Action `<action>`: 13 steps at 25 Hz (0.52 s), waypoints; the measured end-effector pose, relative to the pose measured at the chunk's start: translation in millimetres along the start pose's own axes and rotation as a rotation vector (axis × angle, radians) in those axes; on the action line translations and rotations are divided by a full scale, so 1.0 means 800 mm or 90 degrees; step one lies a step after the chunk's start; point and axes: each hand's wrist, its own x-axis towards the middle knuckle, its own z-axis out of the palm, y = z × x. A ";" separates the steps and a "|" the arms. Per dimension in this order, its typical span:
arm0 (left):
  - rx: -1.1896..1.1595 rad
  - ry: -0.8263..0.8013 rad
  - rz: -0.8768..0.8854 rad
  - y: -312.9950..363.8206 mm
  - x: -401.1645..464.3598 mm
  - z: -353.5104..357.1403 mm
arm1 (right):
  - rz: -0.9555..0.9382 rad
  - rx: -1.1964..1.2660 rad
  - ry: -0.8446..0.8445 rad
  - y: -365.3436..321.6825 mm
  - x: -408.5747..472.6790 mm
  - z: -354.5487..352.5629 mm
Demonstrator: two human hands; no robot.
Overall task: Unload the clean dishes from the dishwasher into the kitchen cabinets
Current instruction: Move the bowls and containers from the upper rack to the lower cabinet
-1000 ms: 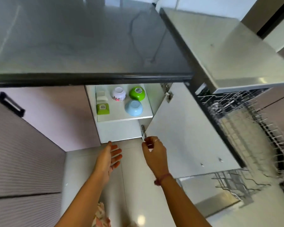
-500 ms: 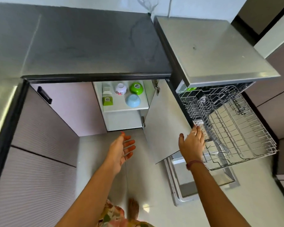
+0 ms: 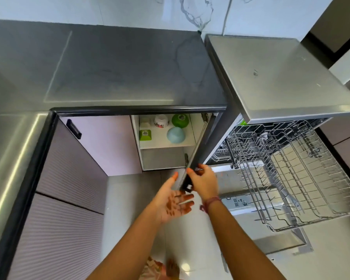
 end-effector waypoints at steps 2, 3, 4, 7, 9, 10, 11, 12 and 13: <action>-0.134 0.003 0.073 0.031 -0.002 -0.013 | 0.035 0.059 -0.064 -0.018 0.013 0.054; -0.199 0.012 0.100 0.054 0.002 -0.023 | 0.049 0.063 -0.076 -0.027 0.025 0.079; -0.249 0.014 0.112 0.082 0.007 -0.031 | 0.062 0.073 -0.078 -0.041 0.036 0.098; -0.349 0.007 0.103 0.155 0.016 -0.050 | 0.118 0.146 -0.084 -0.092 0.060 0.122; -0.361 0.001 0.095 0.196 0.024 -0.049 | 0.183 0.223 -0.115 -0.121 0.088 0.128; -0.372 0.003 0.098 0.213 0.026 -0.050 | 0.205 0.253 -0.139 -0.132 0.101 0.132; -0.383 0.003 0.106 0.230 0.031 -0.053 | 0.217 0.278 -0.153 -0.140 0.114 0.138; -0.393 0.004 0.116 0.246 0.036 -0.057 | 0.223 0.307 -0.154 -0.149 0.122 0.145; -0.396 0.013 0.130 0.261 0.040 -0.062 | 0.227 0.342 -0.145 -0.159 0.128 0.154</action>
